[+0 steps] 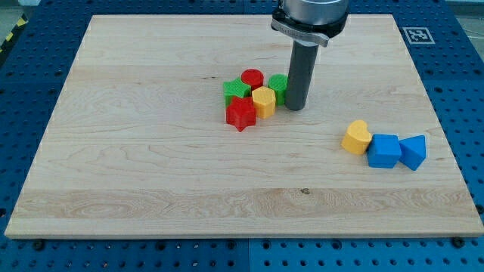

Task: Move arm towards center right

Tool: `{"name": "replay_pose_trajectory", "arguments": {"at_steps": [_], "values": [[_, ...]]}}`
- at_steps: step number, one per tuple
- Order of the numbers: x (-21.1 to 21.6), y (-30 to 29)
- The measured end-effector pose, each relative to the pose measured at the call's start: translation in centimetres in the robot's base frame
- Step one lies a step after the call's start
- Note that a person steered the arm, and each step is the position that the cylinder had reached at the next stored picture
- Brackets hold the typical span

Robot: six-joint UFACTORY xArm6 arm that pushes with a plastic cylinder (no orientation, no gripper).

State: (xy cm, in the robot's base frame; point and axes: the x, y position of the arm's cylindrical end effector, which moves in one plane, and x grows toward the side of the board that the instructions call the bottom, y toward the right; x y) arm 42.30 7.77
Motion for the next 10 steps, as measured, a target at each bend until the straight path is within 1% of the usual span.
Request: {"name": "replay_pose_trajectory", "arguments": {"at_steps": [3,4,7,8,9,10], "values": [[-0.6,0.0],[-0.6,1.6],[-0.6,10.9],[-0.7,12.9],[1.2,15.0],[4.2,17.0]]}}
